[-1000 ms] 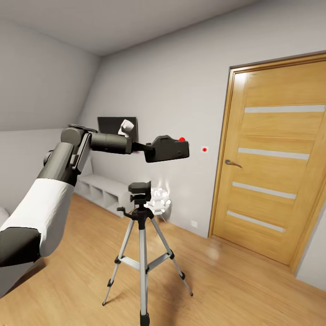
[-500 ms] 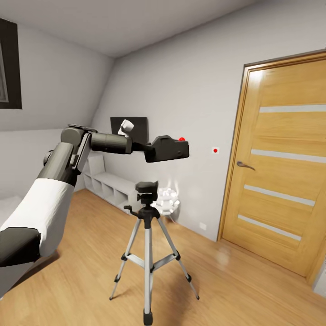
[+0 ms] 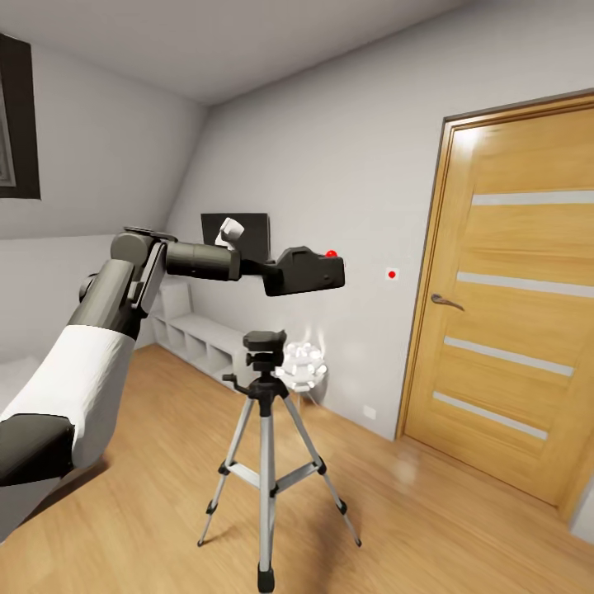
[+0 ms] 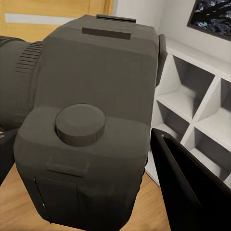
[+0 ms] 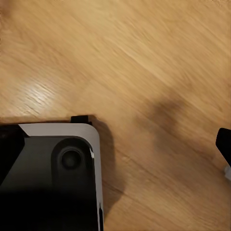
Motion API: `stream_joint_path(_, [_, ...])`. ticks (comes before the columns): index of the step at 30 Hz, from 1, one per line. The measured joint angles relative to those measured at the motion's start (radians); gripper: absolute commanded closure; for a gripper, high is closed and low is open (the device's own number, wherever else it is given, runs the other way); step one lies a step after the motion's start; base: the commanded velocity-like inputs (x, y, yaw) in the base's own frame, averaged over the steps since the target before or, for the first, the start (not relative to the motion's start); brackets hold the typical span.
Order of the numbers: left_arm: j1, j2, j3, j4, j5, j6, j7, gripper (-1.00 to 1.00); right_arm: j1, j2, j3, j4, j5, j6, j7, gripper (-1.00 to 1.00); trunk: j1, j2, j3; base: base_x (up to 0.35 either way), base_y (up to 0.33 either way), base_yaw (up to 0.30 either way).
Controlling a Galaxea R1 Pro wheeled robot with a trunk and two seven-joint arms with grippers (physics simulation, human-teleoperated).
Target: Attach the digital camera to the camera tripod in the bedroom.
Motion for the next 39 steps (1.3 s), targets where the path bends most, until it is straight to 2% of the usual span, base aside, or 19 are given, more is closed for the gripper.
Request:
stream_joint_path(9, [0.0, 0.0, 0.0, -0.003, 0.0, 0.0, 0.0, 1.0, 0.0, 0.0, 0.0, 0.0, 0.0, 0.0, 0.0, -1.0, 0.0, 0.0, 0.0, 0.0, 0.0, 0.228])
stream_joint_path(16, [0.0, 0.0, 0.0, -0.047, 0.001, 0.002, 0.0, 1.0, 0.0, 0.0, 0.0, 0.0, 0.0, -0.001, 0.0, -1.0, 0.0, 0.0, 0.0, 0.048, -0.094, 0.05])
stream_joint_path(27, [0.0, 0.0, 0.0, -0.054, 0.0, 0.002, 0.0, 1.0, 0.0, 0.0, 0.0, 0.0, 0.0, 0.0, 0.0, -1.0, 0.0, 0.0, 0.0, 0.052, -0.109, 0.017])
stream_joint_path(39, [0.0, 0.0, 0.0, -0.053, 0.0, 0.002, 0.0, 1.0, 0.0, 0.0, 0.0, 0.0, 0.0, 0.0, 0.0, -1.0, 0.0, 0.0, -0.006, 0.001, -0.006, 0.194])
